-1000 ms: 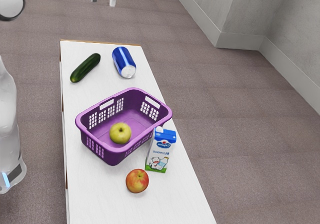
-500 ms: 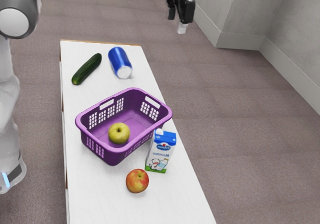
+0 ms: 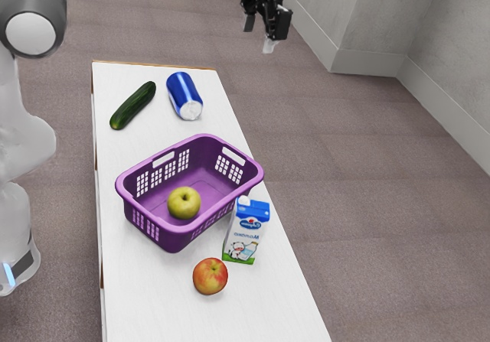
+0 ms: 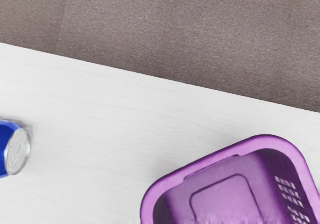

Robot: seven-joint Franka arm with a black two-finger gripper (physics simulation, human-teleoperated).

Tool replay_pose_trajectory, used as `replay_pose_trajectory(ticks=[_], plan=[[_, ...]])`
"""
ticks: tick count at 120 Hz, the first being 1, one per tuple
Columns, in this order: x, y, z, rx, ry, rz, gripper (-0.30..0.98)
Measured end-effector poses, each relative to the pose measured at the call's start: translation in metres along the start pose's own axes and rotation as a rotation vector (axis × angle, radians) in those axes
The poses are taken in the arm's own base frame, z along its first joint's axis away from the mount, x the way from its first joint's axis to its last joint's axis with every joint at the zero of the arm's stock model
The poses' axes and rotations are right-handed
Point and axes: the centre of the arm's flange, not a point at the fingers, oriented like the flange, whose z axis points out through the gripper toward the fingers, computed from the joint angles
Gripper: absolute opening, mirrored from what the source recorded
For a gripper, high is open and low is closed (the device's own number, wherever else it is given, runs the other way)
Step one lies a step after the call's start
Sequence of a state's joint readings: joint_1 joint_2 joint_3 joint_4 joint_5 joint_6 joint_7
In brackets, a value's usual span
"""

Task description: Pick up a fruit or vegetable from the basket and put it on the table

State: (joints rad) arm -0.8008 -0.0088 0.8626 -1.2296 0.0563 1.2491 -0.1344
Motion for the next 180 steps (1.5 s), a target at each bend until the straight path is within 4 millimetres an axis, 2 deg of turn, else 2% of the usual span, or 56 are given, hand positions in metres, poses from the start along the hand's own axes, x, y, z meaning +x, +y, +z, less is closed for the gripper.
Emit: replay_pose_trajectory(ticks=[10, 22, 26, 33, 39, 50, 57, 66, 80, 89, 96, 104, 112, 124, 164, 180], plan=[[-0.026, 0.01, -0.022, 0.002, 0.031, 0.016, 0.67], [-0.033, 0.02, -0.021, 0.027, 0.007, 0.016, 0.67], [-0.04, 0.019, -0.011, 0.047, -0.013, 0.0, 0.67], [-0.069, 0.023, 0.019, 0.079, -0.035, -0.011, 0.67], [-0.09, 0.009, 0.051, 0.052, -0.047, -0.021, 0.67], [-0.113, -0.009, 0.083, 0.008, -0.011, -0.041, 0.67], [-0.113, -0.012, 0.1, -0.008, -0.001, -0.046, 0.67], [-0.117, -0.007, 0.139, -0.023, -0.039, -0.04, 0.67], [-0.117, 0.031, 0.166, -0.064, -0.042, 0.032, 0.67], [-0.123, 0.055, 0.194, -0.079, -0.068, 0.075, 0.67], [-0.125, 0.082, 0.208, -0.078, -0.083, 0.119, 0.67], [-0.111, 0.102, 0.215, -0.082, -0.095, 0.146, 0.67], [-0.107, 0.105, 0.221, -0.1, -0.098, 0.151, 0.67], [-0.108, 0.105, 0.245, -0.109, -0.105, 0.15, 0.67], [-0.107, 0.101, 0.293, -0.116, -0.129, 0.134, 0.67], [-0.113, 0.102, 0.31, -0.126, -0.147, 0.129, 0.67]])
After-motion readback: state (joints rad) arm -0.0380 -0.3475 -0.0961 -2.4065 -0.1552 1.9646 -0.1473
